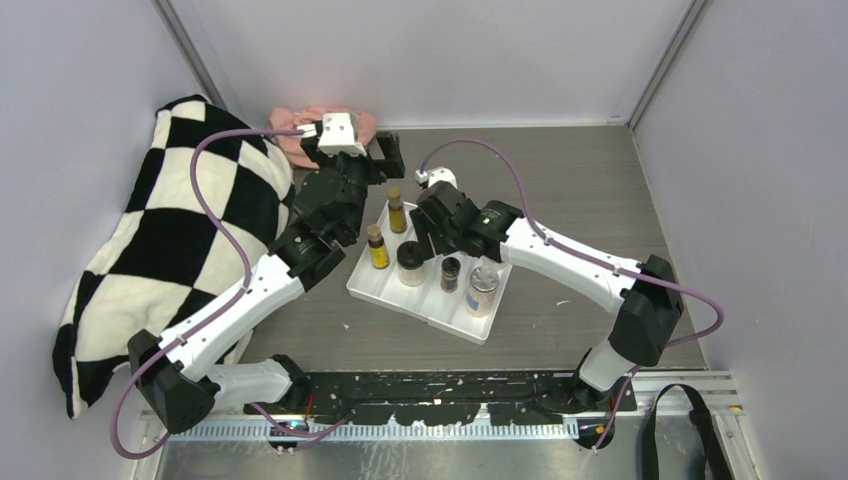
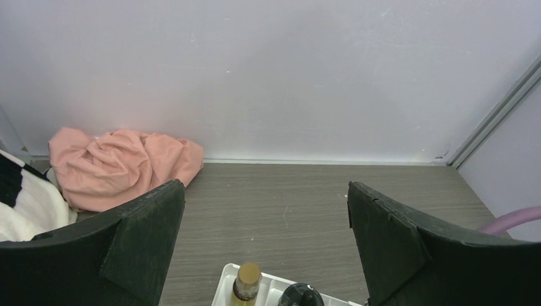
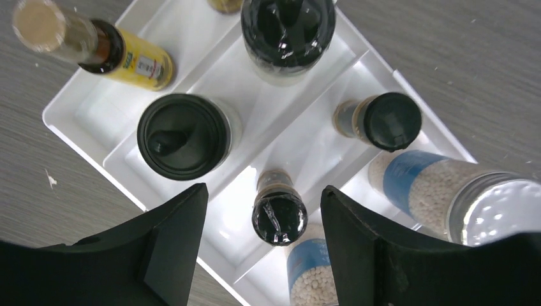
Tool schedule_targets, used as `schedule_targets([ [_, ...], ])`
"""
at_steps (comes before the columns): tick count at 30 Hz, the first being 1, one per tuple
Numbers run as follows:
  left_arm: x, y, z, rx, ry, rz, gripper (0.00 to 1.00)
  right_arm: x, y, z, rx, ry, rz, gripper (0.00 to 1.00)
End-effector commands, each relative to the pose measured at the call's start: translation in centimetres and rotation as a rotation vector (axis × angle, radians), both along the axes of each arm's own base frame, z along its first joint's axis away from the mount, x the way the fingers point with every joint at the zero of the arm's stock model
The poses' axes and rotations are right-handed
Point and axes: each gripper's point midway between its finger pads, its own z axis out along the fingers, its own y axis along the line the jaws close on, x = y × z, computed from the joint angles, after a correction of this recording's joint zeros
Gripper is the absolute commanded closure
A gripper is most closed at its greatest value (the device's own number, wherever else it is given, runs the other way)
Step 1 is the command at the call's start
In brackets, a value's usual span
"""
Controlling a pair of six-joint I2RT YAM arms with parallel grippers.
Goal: Organize the condiment bottles
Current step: Place the bottle in the storage box, then reset both arms
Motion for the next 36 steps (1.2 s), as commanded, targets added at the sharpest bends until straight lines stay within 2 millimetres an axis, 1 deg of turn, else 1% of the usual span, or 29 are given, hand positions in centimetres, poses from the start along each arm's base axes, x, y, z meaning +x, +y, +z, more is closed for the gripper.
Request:
schedule_targets([
  [1,-0.6,1.1,4.1,-0.030,-0.080,0.020,0.00,1.8,-0.5,6.0,0.059,-0.135,-0.024,0.29],
  [3,-0.8,0.9,5.3,0.000,-0.097,-0.005,0.00,2.5,-1.4,8.1,0.073,-0.184,-0.053,0.29],
  [4,-1.0,0.6,5.8,0.025,-0.106,-0.024,0.00,3.0,-2.1,9.4,0.078,-0.217,-0.074,0.29],
  [5,-1.1,0.5,7.0,0.050,-0.120,-0.037,0.00,3.4,-3.0,10.7,0.075,-0.261,-0.095,0.29],
  [7,-0.4,0.0,6.9,0.140,-0.083,-0.059,0.00,4.6,-5.5,13.3,0.080,-0.337,-0.163,0.27],
  [9,0.2,0.1,7.2,0.173,-0.065,-0.071,0.00,5.8,-8.7,15.4,0.079,-0.393,-0.240,0.26],
  [10,0.5,0.0,6.5,0.190,-0.041,-0.093,0.00,6.5,-10.7,16.4,0.067,-0.429,-0.294,0.24],
  [12,0.8,0.1,6.2,0.187,-0.038,-0.126,0.00,7.6,-15.1,17.9,0.051,-0.491,-0.407,0.20],
  [13,1.0,0.3,6.0,0.193,-0.034,-0.133,0.00,8.1,-16.8,18.4,0.058,-0.507,-0.448,0.18],
  [14,1.4,0.6,5.6,0.202,-0.022,-0.134,0.00,8.7,-18.7,18.4,0.054,-0.513,-0.491,0.15],
  [17,3.0,1.6,3.8,0.228,0.035,-0.135,0.00,9.9,-22.9,18.3,0.041,-0.515,-0.582,0.12],
  [19,4.4,2.5,1.9,0.209,0.089,-0.126,0.00,10.7,-25.1,17.5,0.030,-0.512,-0.640,0.10],
  [22,5.9,3.6,-1.5,0.205,0.151,-0.105,0.00,11.8,-26.9,16.1,0.031,-0.497,-0.701,0.06],
  [27,7.6,6.6,-7.6,0.174,0.246,-0.065,0.00,13.0,-28.6,13.6,0.044,-0.452,-0.767,0.01],
  [30,8.1,8.5,-9.1,0.126,0.244,-0.032,0.01,13.3,-29.3,12.7,0.044,-0.449,-0.798,0.00],
  [32,8.2,9.3,-10.0,0.118,0.239,-0.014,0.00,13.4,-29.5,12.2,0.045,-0.453,-0.815,0.00],
  [34,8.2,9.8,-10.9,0.110,0.233,-0.003,0.01,13.4,-29.5,11.9,0.049,-0.457,-0.823,0.00],
  [36,8.2,9.8,-11.8,0.108,0.225,-0.011,0.01,13.4,-29.7,11.6,0.052,-0.461,-0.836,0.00],
])
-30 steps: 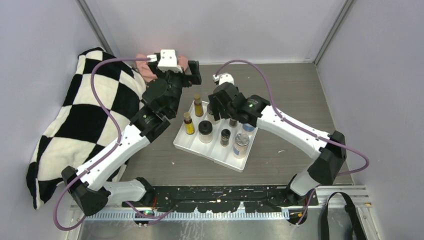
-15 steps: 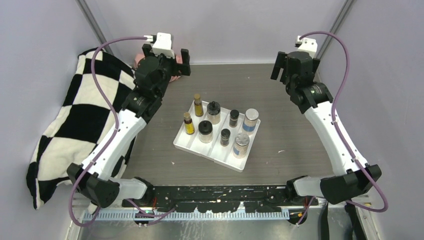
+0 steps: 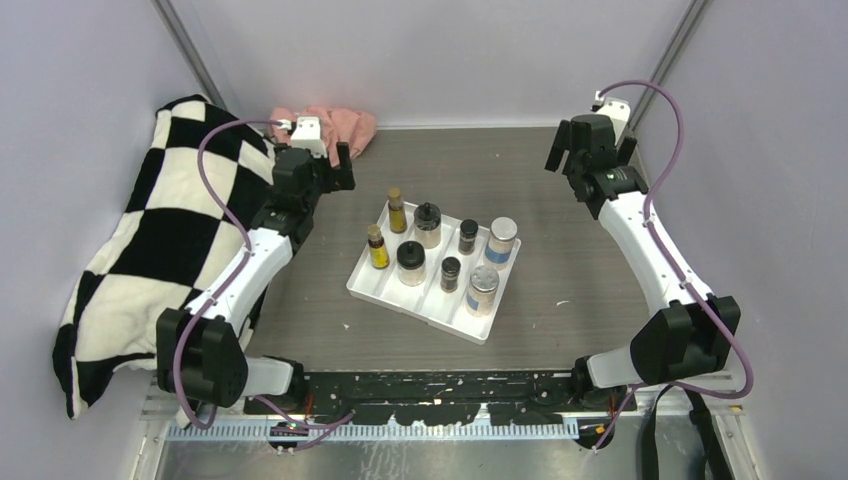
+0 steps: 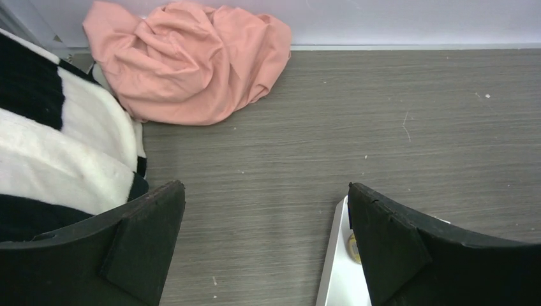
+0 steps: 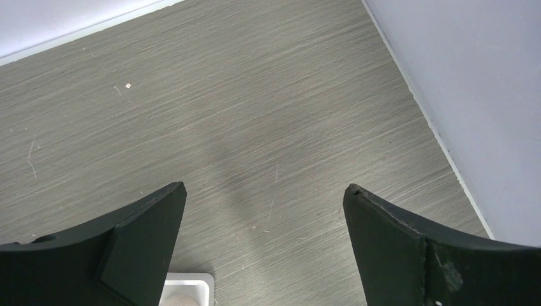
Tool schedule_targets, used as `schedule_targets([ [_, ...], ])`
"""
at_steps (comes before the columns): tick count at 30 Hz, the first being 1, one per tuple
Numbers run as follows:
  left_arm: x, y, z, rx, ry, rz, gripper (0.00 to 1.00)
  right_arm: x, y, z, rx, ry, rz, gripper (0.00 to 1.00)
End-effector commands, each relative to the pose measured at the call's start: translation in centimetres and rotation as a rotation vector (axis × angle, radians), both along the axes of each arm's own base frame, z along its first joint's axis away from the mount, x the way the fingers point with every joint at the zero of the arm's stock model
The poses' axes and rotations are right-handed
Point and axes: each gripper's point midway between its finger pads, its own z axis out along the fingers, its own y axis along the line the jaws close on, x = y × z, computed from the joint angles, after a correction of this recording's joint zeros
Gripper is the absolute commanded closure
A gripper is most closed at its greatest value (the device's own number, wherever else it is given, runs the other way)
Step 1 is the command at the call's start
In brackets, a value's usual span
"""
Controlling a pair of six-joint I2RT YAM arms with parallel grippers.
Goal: Organize the condiment bottles
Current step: Reset both arms
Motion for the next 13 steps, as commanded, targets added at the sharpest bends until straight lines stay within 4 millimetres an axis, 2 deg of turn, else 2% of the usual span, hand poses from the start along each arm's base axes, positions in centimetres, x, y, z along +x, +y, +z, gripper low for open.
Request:
schedule_targets([
  [1,0.5,-0.6,2.7,-0.075,-0.156,-0.032,0.01,0.6,-0.3,1.9,0.034,-0.116,-0.043,0.00],
  [5,0.4,-0.4,1.6,-0.069,-0.161,-0.031,0.01,0.7,-0.4,1.4,0.037,-0.132,-0.056,0.01],
  [13,0.3,-0.4,0.6,-0.069,-0.155,-0.044,0.02,0.9,0.1,0.6,0.066,-0.152,-0.040,0.01],
])
